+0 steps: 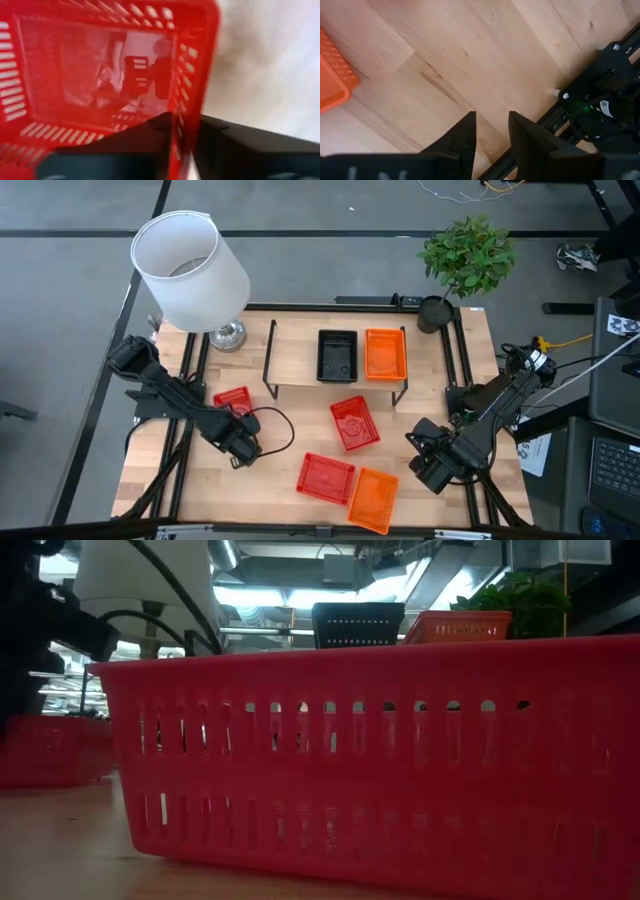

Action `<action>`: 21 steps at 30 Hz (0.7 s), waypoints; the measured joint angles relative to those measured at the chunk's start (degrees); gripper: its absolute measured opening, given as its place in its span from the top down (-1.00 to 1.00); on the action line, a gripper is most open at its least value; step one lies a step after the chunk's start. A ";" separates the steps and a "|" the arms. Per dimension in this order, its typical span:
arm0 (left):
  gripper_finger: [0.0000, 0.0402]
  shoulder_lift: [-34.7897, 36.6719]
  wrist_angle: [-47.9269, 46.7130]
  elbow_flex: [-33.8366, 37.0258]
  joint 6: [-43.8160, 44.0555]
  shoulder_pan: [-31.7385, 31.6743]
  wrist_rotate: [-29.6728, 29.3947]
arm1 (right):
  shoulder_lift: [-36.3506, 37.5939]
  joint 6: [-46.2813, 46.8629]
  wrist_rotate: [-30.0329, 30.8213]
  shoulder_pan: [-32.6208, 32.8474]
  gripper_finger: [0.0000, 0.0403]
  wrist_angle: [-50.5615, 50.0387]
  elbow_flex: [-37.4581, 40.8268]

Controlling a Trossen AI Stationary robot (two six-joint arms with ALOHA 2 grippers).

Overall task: Stack baskets on shelf by color
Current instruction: Put the left red bin on the shelf

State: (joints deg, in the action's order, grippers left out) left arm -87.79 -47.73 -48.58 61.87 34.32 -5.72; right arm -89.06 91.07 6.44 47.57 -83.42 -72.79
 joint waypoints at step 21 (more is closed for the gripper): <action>1.00 2.10 -10.73 -48.96 -39.69 -0.46 -24.24 | 0.00 -0.02 0.02 0.00 0.43 0.44 -0.02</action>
State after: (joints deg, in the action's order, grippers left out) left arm -85.69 -58.45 -97.54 22.17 33.87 -29.96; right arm -89.06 91.05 6.46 47.57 -82.97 -72.82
